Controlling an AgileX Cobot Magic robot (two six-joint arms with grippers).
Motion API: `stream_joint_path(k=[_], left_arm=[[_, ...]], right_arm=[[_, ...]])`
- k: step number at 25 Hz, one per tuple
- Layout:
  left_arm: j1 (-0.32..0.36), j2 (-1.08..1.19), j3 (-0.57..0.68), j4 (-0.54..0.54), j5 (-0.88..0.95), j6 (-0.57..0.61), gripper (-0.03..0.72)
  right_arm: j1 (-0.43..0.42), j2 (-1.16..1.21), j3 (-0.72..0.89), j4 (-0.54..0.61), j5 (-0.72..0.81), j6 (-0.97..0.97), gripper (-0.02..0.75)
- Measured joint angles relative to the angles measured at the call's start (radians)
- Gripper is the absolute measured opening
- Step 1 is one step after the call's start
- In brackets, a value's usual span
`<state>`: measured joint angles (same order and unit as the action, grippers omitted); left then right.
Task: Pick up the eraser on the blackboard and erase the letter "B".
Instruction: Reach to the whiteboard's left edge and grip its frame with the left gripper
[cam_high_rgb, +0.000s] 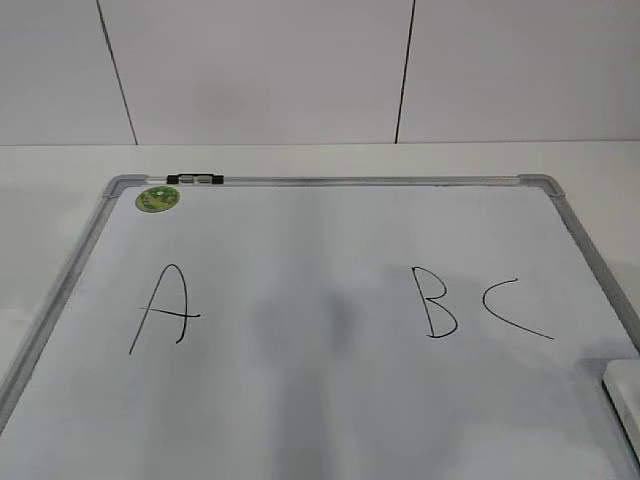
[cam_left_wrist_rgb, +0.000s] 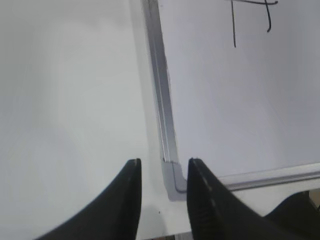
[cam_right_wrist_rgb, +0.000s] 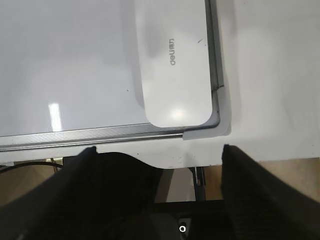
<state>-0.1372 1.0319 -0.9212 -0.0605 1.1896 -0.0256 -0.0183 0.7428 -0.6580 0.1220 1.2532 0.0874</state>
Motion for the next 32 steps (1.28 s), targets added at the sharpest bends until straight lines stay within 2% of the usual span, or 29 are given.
stream_joint_path(k=[7,14,25,32], left_arm=[[0.0,0.353,-0.172,0.009,-0.097,0.0,0.237],[0.0,0.617,-0.29,0.011,-0.15,0.0,0.237],[0.0,0.856,-0.443,0.042,-0.207,0.0,0.237],[0.01,0.941,-0.452,0.053,-0.211,0.0,0.237]], right_arm=[[0.0,0.022,0.0,0.0,-0.002,0.0,0.584],[0.0,0.022,0.0,0.002,-0.003,0.0,0.584],[0.0,0.022,0.0,0.002,-0.003,0.002,0.584],[0.0,0.022,0.0,0.002,-0.003,0.002,0.584]])
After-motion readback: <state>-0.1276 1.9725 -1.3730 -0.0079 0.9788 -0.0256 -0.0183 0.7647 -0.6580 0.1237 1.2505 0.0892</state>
